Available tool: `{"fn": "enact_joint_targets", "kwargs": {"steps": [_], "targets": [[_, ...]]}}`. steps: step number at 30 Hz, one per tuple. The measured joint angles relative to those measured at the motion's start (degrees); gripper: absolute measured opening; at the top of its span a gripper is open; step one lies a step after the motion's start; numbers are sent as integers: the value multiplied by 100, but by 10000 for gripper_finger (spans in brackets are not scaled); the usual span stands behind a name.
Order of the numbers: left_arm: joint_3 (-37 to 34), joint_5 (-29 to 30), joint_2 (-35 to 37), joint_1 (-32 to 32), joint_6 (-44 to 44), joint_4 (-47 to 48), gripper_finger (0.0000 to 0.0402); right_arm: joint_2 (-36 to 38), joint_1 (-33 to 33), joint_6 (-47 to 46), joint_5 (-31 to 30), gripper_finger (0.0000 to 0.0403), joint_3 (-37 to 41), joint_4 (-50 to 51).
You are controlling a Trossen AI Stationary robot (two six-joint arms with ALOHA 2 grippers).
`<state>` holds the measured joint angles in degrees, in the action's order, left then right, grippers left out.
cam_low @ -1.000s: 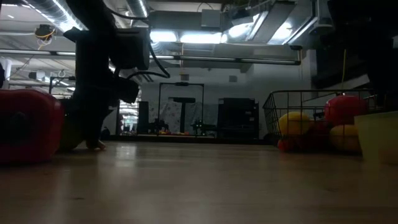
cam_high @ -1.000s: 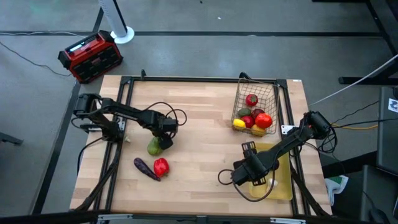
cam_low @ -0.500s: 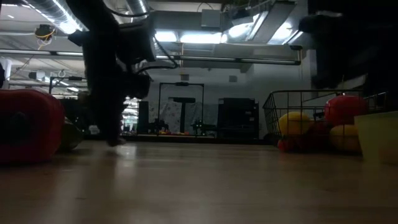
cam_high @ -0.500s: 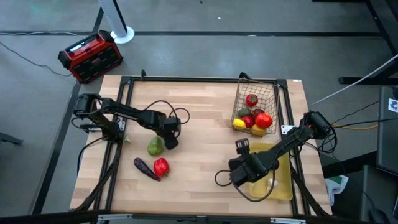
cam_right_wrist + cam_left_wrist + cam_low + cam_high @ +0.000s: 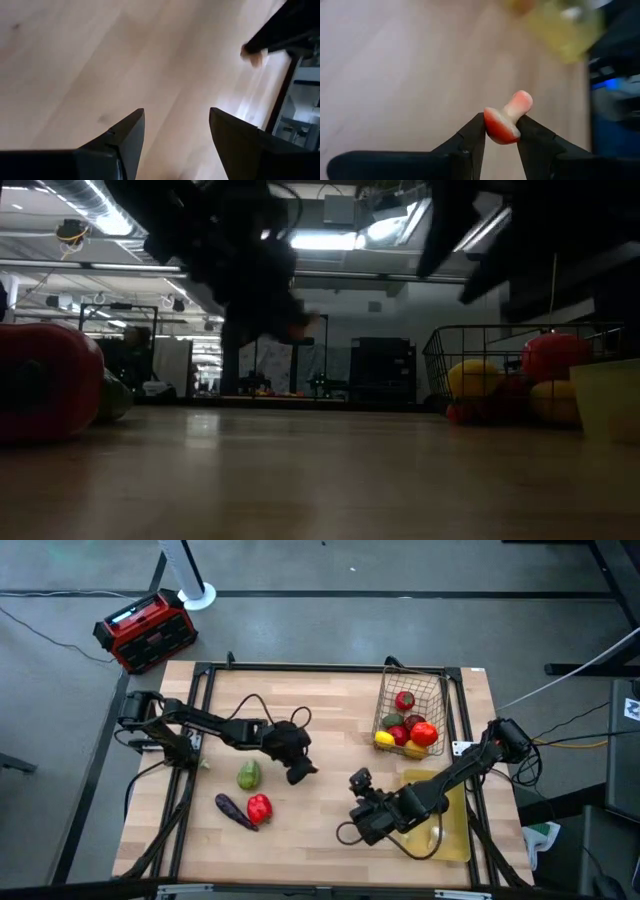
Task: Sort produce into baskets
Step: Put the red mushroom into the yellow bin
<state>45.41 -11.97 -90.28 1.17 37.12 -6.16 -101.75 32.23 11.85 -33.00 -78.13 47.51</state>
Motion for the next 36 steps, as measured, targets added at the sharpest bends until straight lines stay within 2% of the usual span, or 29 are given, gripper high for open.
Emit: {"fn": "enact_joint_targets", "kwargs": {"steps": [4, 9, 13, 18, 26, 29, 36], "targets": [[0, -28, 0, -150, 54, -686, 99, 0, -267, 395, -70, 221, 0, -506], [0, -31, 0, -316, 63, -780, 100, 0, -634, 897, -83, 221, 1, -1301], [0, -31, 0, -425, 54, -780, 100, 0, -909, 1265, 297, 220, 2, -1783], [0, -31, 0, -505, -8, -782, 100, 0, -1148, 1305, 995, 220, 0, -2171], [0, -31, 0, -538, -15, -804, 100, 0, -1250, 1558, 1209, 218, 2, -2390], [0, -28, 2, -538, -53, -806, 100, 0, -1250, 1564, 1212, 199, 2, -2390], [0, -28, 2, -538, -105, -833, 100, 0, -1250, 1564, 1212, 122, 2, -2388]]}}
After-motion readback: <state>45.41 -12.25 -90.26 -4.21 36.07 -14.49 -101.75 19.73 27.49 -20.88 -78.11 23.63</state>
